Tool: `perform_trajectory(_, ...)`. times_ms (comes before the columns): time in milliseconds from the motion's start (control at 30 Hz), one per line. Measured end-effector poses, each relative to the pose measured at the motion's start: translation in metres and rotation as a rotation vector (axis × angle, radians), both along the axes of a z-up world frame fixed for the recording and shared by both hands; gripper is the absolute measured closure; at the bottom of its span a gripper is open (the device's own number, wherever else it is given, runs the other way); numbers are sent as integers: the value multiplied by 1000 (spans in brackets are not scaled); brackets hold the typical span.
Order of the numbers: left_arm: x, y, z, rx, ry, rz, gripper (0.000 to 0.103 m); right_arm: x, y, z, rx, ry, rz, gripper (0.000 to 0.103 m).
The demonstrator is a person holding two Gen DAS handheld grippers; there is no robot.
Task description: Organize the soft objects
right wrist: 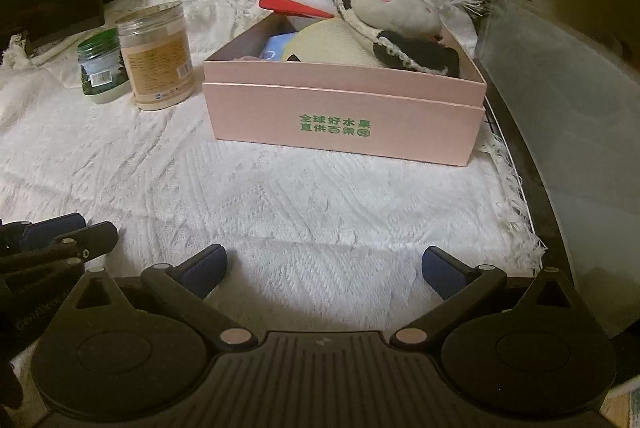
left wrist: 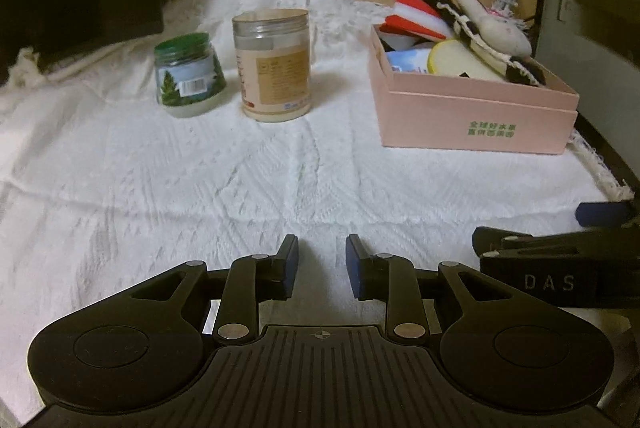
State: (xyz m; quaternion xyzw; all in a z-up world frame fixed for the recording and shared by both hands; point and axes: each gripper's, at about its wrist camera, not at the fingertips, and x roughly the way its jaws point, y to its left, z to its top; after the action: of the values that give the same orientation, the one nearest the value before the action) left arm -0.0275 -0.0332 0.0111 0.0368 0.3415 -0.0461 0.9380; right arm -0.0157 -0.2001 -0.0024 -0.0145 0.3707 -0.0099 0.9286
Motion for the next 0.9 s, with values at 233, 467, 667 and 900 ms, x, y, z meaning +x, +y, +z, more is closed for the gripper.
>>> perform_trajectory(233,-4,-1,0,-17,-11,31,75,1,0,0,5,-8,13,0)
perform_trajectory(467,-4,0,0,-8,-11,25,75,1,0,0,6,-11,12,0)
perform_trajectory(667,-4,0,0,-11,-7,25,75,1,-1,0,6,-11,13,0)
perform_trajectory(900,-5,0,0,-14,-5,23,75,1,0,0,6,-11,13,0)
